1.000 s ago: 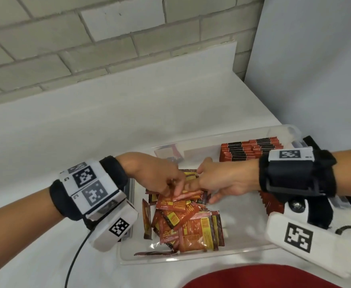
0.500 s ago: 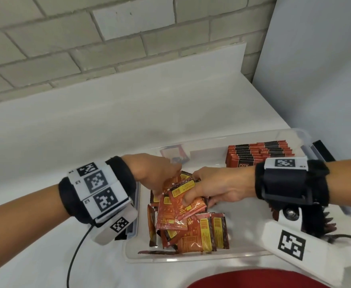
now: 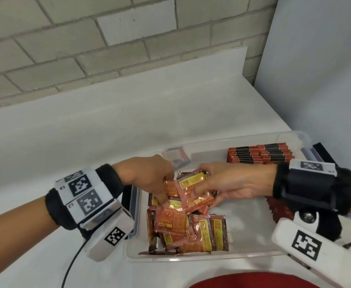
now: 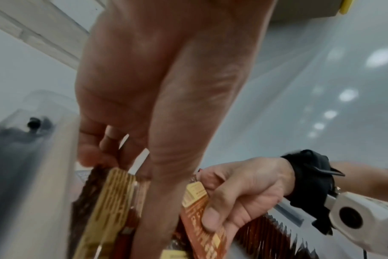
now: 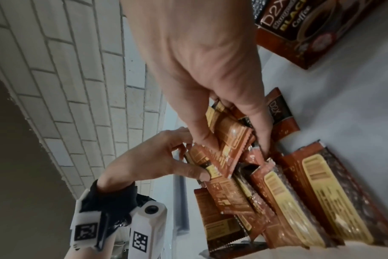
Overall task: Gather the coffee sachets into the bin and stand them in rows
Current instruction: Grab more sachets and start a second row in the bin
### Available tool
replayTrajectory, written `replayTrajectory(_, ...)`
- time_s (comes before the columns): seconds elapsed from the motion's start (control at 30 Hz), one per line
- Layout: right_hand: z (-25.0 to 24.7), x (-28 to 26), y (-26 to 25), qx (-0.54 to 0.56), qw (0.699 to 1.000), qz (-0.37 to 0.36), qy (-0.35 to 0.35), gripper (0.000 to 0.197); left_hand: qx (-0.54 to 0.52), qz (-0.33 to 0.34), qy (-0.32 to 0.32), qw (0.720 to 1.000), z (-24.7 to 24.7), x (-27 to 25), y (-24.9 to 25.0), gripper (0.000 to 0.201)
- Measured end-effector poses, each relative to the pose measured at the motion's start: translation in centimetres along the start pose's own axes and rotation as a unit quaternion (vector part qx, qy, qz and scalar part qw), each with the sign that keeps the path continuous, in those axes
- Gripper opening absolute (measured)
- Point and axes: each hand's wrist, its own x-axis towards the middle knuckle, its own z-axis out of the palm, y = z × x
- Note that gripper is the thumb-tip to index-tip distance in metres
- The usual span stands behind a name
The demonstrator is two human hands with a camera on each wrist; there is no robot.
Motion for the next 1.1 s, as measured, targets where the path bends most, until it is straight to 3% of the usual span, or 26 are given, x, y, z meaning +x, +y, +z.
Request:
replayTrajectory(0.17, 0.9, 0.3, 0.2, -0.017, 0.999, 0.008, -0.045, 0.036, -0.065, 0.020, 0.022, 0.997, -0.5, -0.5, -0.3, 0.026)
replayTrajectory(0.27, 0.9, 0.0, -0.1, -0.009, 0.997, -0.031, -0.067, 0.038, -0.161, 0.028, 0.050, 0.985, -1.6, -1.3, -1.0, 0.028)
replayTrajectory(0.43, -0.9, -1.3, -2.3, 0.110, 0.984, -0.131, -0.054, 0.050, -0.390, 0.062, 0.143, 0.908, -3.2, -3.2, -1.5, 0.035)
replayTrajectory(0.53, -1.8, -1.8, -3.9, 0.177, 0.965, -0.188, -0.037, 0.060, -0.448, 0.095, 0.216, 0.862, -3.7, -3.1, -0.3, 0.029)
replayTrajectory(0.63, -2.1, -2.1, -4.8, 0.212, 0.952, -0.221, -0.025, 0.057, -0.465, 0.098, 0.266, 0.839, -4.2, -2.2, 0.8, 0.024)
replayTrajectory(0.77, -3.3, -2.2, -5.4, 0.245, 0.933, -0.264, 0.016, 0.053, -0.440, 0.104, 0.309, 0.836, -4.6, -1.4, 1.1, 0.066)
replayTrajectory(0.8, -3.8, -2.3, -5.6, 0.270, 0.920, -0.282, 0.033, 0.052, -0.452, 0.095, 0.348, 0.816, -4.8, -1.3, 1.2, 0.071)
replayTrajectory(0.87, -5.0, -2.5, -6.1, 0.336, 0.882, -0.322, 0.072, 0.042, -0.539, 0.080, 0.419, 0.726, -5.4, -1.0, 1.4, 0.072)
replayTrajectory(0.93, -6.1, -2.7, -6.6, 0.391, 0.840, -0.360, 0.111, 0.031, -0.630, 0.076, 0.441, 0.635, -5.7, -0.4, 1.9, 0.066)
replayTrajectory(0.97, -6.6, -2.7, -6.8, 0.408, 0.824, -0.374, 0.126, 0.028, -0.659, 0.078, 0.434, 0.610, -5.6, 0.0, 2.3, 0.066)
replayTrajectory(1.0, -6.9, -2.6, -6.9, 0.419, 0.813, -0.383, 0.133, 0.028, -0.675, 0.085, 0.425, 0.597, -5.3, 0.6, 2.7, 0.071)
replayTrajectory(1.1, -6.9, -2.0, -6.9, 0.419, 0.810, -0.393, 0.119, 0.043, -0.677, 0.126, 0.406, 0.600, -5.0, 2.4, 4.3, 0.094)
